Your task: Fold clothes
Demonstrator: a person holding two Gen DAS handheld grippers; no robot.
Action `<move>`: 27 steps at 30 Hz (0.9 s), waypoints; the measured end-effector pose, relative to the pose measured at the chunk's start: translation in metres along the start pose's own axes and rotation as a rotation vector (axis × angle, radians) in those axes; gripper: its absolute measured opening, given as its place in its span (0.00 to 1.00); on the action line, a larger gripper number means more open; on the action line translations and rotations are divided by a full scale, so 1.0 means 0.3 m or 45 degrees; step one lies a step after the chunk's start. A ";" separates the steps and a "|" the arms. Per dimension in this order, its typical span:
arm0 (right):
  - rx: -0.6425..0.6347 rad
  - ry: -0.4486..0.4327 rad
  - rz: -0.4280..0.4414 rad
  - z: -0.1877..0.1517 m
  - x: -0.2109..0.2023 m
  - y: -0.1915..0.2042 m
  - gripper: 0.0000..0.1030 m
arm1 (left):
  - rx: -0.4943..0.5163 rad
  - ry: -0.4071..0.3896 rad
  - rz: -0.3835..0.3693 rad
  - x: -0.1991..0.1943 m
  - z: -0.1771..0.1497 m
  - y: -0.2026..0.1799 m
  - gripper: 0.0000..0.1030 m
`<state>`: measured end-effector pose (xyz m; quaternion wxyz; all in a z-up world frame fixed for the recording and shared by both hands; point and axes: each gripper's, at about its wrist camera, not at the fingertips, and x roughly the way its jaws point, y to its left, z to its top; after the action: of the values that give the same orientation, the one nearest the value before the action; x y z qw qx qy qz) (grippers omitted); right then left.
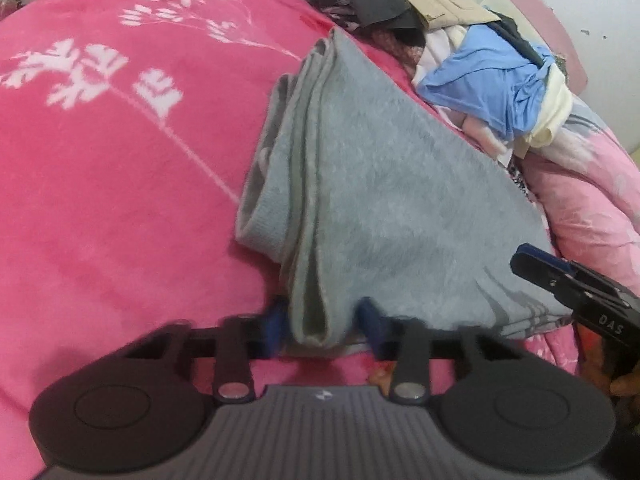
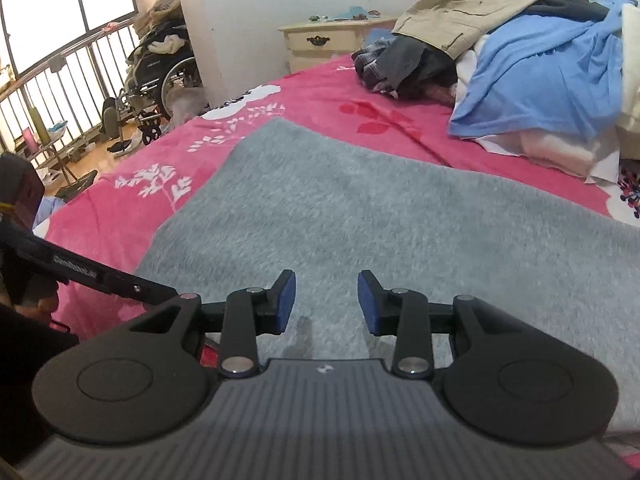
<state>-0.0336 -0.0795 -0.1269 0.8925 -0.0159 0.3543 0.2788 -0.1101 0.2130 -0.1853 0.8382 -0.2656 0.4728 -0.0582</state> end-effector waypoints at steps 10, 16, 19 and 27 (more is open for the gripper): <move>0.044 -0.024 -0.030 0.011 -0.031 -0.014 0.39 | -0.052 -0.190 -0.073 -0.141 0.084 -0.027 0.14; 0.049 0.012 -0.007 0.031 -0.005 -0.015 0.39 | -0.101 -0.071 -0.035 -0.037 0.055 0.045 0.14; 0.075 -0.020 0.103 0.130 0.031 -0.017 0.39 | -0.081 -0.072 -0.035 -0.037 0.052 0.033 0.14; 0.052 0.215 0.441 0.433 0.408 0.023 0.39 | -0.073 -0.040 0.000 -0.049 0.050 0.033 0.17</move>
<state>0.1166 0.0153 -0.1070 0.7984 0.0400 0.4308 0.4187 -0.1072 0.2323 -0.1729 0.8374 -0.2906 0.4611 -0.0404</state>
